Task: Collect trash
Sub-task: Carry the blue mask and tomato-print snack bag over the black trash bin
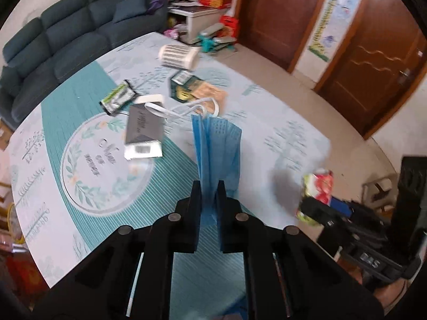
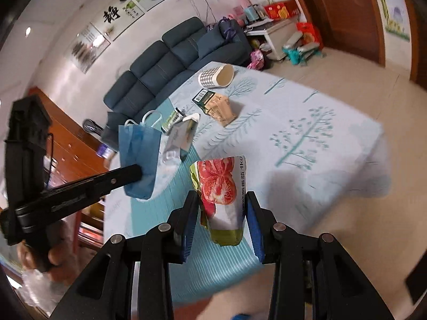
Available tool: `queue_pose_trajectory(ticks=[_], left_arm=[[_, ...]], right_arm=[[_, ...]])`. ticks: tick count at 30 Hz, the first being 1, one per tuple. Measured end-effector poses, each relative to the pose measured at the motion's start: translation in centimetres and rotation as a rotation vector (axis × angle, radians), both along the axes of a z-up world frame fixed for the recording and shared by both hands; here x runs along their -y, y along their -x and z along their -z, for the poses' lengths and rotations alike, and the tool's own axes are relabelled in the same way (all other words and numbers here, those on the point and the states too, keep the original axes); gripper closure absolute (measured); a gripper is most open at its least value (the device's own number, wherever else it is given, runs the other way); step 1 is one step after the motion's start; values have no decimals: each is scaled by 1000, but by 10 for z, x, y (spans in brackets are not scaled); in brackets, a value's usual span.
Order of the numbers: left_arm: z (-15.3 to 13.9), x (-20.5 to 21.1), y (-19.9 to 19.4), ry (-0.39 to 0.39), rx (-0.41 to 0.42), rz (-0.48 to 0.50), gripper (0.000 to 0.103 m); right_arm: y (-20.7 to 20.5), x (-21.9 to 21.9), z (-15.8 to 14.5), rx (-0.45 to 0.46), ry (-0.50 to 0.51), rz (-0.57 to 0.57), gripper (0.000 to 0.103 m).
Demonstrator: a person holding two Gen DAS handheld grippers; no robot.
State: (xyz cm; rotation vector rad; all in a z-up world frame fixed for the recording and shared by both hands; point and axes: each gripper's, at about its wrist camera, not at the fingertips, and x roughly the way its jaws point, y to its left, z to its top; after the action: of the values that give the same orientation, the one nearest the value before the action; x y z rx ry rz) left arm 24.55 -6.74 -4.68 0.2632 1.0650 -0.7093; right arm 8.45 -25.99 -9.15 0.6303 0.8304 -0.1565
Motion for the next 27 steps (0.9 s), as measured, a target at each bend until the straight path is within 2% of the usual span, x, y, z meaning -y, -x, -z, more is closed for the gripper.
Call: queue_pose_trajectory(ticks=[8, 13, 16, 22, 27], left_arm=[[-11, 2, 85, 31, -42, 106, 96], [-4, 15, 128, 12, -68, 168, 96], [4, 23, 150, -5, -80, 205, 96], [19, 38, 181, -29, -100, 261, 96], [40, 55, 202, -60, -118, 319, 96]], right_arm=[[79, -21, -28, -50, 177, 24, 68], [122, -28, -41, -85, 274, 52, 68], [143, -29, -42, -102, 292, 63, 68], [171, -24, -32, -149, 315, 90, 68], [189, -16, 0, -219, 298, 105, 68]])
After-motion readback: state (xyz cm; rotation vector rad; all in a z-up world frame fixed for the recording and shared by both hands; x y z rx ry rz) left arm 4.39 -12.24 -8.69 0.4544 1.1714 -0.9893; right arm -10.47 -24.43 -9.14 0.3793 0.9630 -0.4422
